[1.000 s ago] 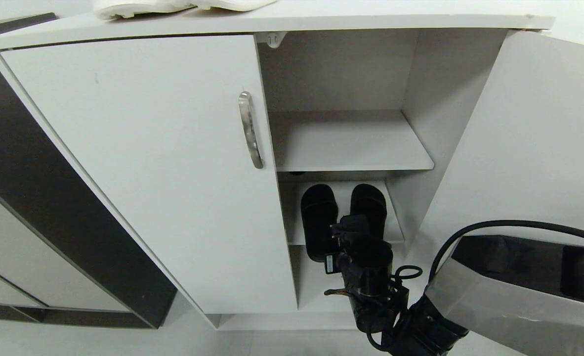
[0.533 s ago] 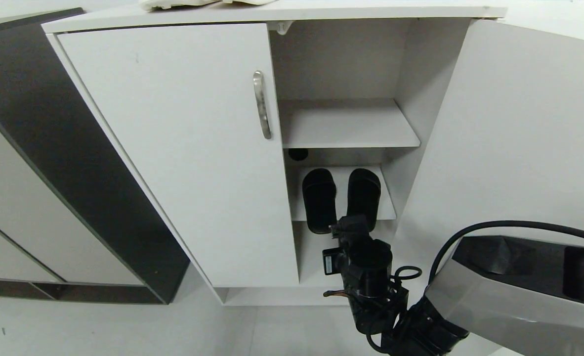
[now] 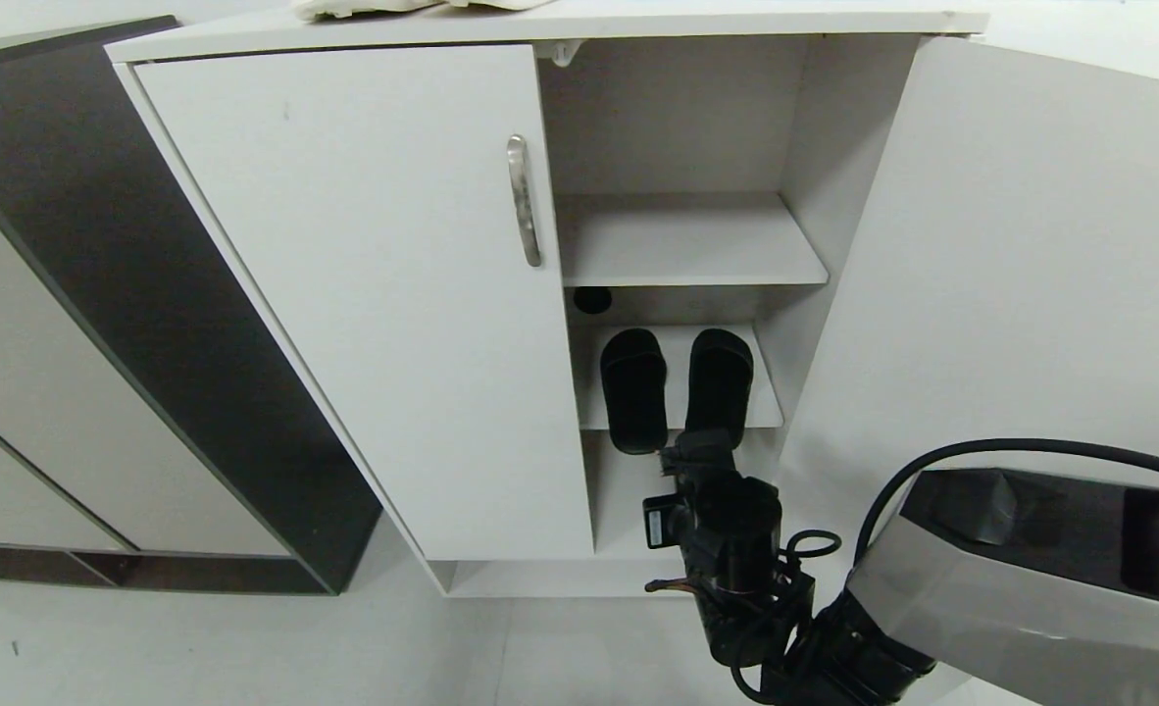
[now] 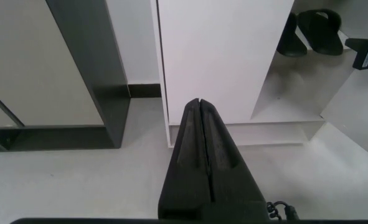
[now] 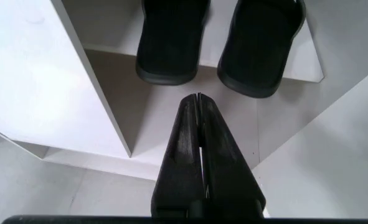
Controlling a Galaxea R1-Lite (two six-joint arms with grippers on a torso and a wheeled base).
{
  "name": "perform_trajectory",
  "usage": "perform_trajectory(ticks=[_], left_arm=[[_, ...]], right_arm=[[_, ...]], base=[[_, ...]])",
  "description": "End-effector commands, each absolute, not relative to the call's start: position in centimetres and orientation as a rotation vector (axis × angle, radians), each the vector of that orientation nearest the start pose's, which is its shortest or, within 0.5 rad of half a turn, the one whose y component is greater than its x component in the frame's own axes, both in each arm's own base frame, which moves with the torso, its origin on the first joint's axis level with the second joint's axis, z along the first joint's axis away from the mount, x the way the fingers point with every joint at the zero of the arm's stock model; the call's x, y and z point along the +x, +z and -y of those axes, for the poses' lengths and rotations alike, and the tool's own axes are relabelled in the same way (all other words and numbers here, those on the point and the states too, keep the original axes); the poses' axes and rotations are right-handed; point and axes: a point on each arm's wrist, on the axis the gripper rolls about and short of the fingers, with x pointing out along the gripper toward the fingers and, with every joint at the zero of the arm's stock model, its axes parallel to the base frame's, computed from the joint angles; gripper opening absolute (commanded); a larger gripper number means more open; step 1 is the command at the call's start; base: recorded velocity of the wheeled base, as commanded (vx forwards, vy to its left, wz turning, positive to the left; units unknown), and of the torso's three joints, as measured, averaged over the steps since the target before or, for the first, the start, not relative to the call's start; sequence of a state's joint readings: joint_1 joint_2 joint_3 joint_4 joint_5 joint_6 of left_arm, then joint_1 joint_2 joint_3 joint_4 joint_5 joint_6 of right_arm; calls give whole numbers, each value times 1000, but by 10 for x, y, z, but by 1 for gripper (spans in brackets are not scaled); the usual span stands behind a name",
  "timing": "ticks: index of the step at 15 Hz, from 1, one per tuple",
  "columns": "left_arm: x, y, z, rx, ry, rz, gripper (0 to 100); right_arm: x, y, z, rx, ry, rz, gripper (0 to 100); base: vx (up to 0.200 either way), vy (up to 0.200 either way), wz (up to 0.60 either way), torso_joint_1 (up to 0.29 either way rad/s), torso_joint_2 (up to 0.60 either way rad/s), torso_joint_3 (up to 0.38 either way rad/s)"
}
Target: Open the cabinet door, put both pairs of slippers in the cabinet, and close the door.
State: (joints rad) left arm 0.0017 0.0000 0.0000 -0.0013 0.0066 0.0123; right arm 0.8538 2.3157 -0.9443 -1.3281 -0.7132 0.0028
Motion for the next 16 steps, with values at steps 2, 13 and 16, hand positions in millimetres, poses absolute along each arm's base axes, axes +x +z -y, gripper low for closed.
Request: perform_trajectory(ticks=[2,13,16], left_arm=[[-23,76,0,12,9,0,0],[-23,76,0,14,8,0,0],[-23,76,0,12,9,0,0]], right_arm=[[279,61,-298,-26,141,-30,0],[275,60,-301,-25,150,-28,100],[275,56,-297,-36,146,-39,100]], base=[[0,0,0,0,0,0],[0,0,0,0,3,173],[0,0,0,0,5,106]])
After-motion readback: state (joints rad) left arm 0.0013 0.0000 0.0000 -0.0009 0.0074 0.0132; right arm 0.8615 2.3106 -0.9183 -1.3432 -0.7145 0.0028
